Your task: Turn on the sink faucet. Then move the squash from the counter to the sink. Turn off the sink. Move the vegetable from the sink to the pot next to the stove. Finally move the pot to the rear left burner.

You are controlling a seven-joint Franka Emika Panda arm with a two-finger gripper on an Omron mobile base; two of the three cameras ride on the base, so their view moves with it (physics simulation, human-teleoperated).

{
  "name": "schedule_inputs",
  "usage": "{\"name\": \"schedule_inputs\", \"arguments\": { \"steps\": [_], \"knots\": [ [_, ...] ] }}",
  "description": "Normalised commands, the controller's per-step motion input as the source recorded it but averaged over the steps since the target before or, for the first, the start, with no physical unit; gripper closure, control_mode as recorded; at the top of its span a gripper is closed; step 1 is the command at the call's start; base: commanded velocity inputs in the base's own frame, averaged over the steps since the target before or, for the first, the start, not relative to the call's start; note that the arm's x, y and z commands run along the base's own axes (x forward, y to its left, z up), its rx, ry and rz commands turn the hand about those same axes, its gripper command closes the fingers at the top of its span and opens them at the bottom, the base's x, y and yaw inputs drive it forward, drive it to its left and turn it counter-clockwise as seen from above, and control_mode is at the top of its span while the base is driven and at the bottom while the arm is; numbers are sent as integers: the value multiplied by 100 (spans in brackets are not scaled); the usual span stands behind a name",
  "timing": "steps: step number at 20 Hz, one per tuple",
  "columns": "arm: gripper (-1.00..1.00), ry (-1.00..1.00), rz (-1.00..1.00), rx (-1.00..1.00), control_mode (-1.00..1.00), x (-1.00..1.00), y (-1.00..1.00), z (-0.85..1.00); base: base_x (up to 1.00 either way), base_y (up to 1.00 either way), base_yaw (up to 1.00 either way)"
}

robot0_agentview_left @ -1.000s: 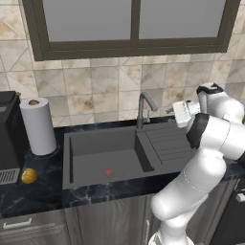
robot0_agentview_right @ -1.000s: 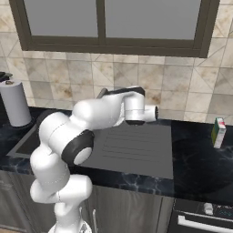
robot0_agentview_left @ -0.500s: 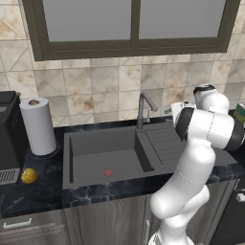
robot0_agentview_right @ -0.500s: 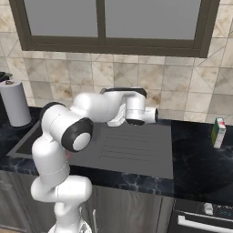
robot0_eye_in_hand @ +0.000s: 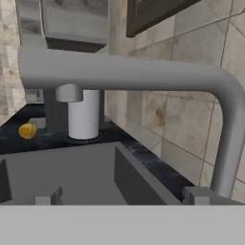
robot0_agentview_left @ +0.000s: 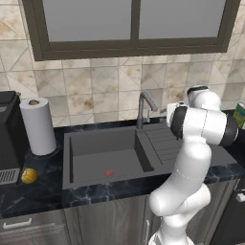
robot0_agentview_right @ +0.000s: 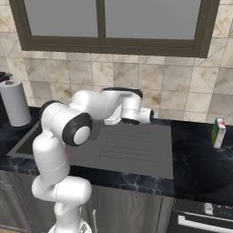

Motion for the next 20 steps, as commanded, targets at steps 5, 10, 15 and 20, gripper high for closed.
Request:
{"name": "schedule_inputs", "arguments": {
  "steps": [5, 10, 15, 20],
  "knots": [
    [-100, 0, -1, 0, -100, 33, 3, -15, 0, 0, 0],
    [-100, 0, 0, 0, -100, 32, -5, -11, 0, 0, 0],
    [-100, 0, 0, 0, -100, 29, -4, -13, 0, 0, 0],
    [-100, 0, 0, 0, -100, 25, -5, -18, 0, 0, 0]
  ]
}}
